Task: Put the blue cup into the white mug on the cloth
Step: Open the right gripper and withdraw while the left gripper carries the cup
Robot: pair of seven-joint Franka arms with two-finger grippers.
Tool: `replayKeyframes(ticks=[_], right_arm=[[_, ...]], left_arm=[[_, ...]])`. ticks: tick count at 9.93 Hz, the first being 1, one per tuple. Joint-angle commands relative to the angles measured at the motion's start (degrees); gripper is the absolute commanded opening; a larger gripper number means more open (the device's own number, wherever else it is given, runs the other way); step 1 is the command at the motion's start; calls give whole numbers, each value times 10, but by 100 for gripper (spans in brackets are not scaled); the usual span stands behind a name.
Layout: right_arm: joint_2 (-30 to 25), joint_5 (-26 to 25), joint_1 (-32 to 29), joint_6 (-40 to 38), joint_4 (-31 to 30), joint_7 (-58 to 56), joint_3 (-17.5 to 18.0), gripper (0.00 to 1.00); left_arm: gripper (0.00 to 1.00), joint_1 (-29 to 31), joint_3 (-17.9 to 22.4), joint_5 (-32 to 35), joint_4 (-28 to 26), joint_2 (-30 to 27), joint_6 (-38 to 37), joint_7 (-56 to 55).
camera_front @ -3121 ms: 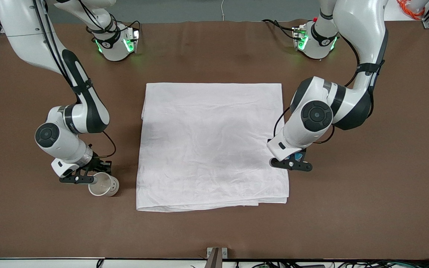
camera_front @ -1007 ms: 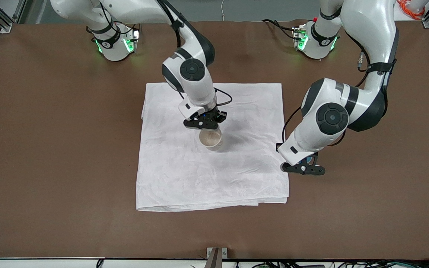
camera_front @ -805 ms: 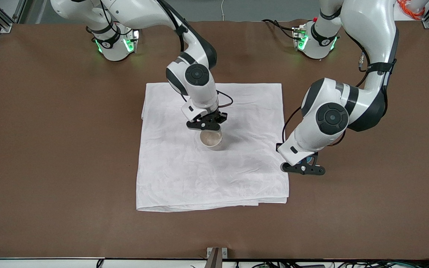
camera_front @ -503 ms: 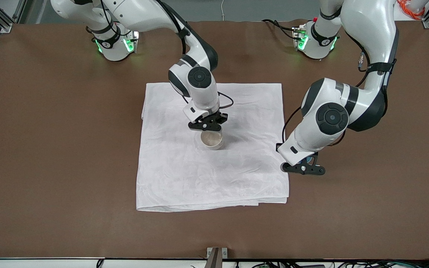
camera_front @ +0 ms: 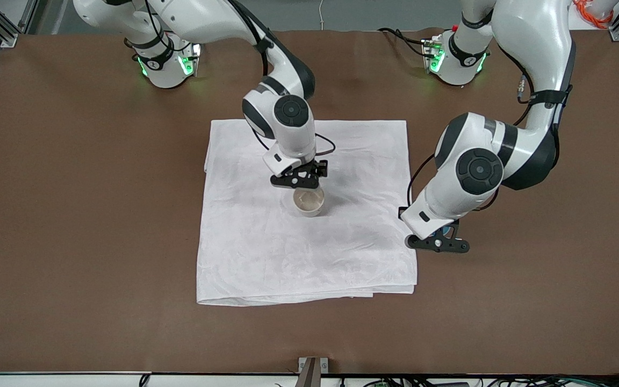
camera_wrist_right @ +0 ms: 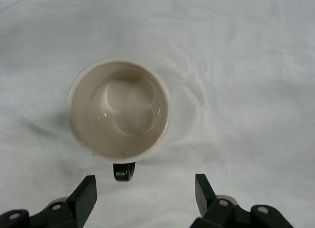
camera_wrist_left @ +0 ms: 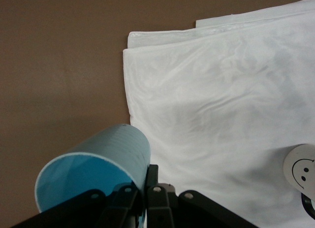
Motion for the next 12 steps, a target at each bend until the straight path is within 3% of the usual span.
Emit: replayKeyframes(ticks=[1,3,5,8,10,12], right_arm=[[-121,7,-40,-95,-23,-38,2,90],[-179,9,-105,-164,-18,-83,-1,90],[-214,9,-195,-222,-9,-191,-2,97],[-217,10,-319,-301,58,-325,-2,99],[-216,22,-386,-347,95,-406,-2,99],[-216,19,-407,-348,105,-429,-3,99]], left_arm=[[0,-4,-1,-7,20,-7,-14,-13],[0,-11,-2,-18,37,-7,-15,-25],[0,-18,-13,-34,39,-6,-14,-26],[0,-28,-87,-35,95,20,-7,-25],[0,-55,-97,-35,106,30,0,-28],[0,-76,-97,-35,107,30,1,-30]])
